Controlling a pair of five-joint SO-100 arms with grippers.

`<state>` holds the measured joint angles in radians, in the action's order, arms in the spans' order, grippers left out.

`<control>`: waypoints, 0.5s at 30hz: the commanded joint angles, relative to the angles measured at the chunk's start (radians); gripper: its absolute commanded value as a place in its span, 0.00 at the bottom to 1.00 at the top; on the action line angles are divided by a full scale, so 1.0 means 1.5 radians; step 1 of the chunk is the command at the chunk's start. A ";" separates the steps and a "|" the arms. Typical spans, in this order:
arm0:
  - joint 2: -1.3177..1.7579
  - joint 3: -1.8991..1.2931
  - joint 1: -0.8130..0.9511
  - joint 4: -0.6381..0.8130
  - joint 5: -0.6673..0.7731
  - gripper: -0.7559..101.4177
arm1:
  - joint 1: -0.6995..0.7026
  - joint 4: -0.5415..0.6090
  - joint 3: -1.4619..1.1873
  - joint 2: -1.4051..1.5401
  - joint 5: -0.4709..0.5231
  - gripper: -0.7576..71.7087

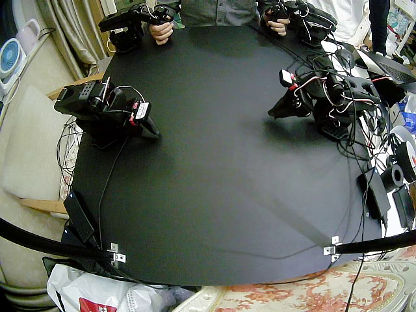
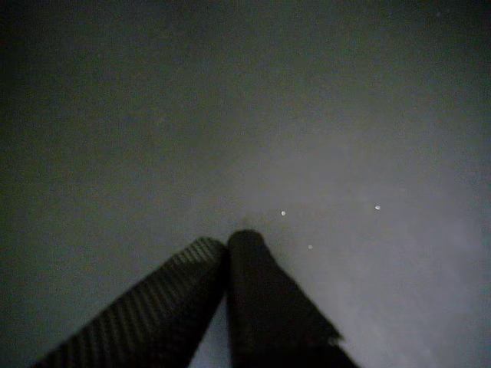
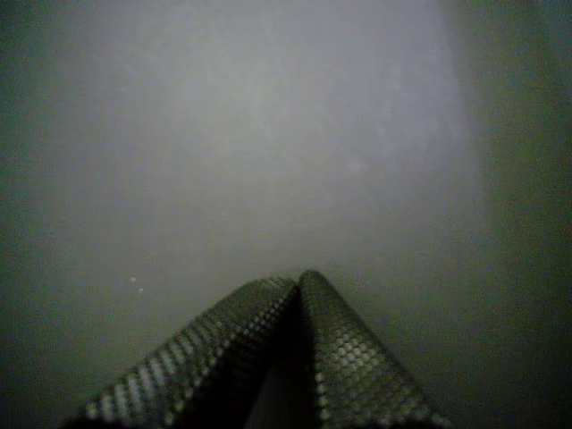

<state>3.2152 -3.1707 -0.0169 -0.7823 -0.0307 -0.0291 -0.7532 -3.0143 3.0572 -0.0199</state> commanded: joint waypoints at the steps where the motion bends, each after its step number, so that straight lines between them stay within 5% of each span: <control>1: 0.016 -0.007 -0.008 -0.003 -0.003 0.01 | -0.003 -0.003 0.005 0.007 -0.036 0.01; 2: 0.017 -0.007 0.099 -0.001 0.025 0.01 | -0.001 -0.003 0.005 0.007 -0.034 0.01; 15: 0.017 -0.007 0.103 -0.001 0.015 0.01 | 0.008 -0.003 0.005 0.007 -0.028 0.01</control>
<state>3.2152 -3.1707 0.1212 -0.7823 -0.0031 -0.0123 -0.7532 -3.0143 3.0572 -0.0537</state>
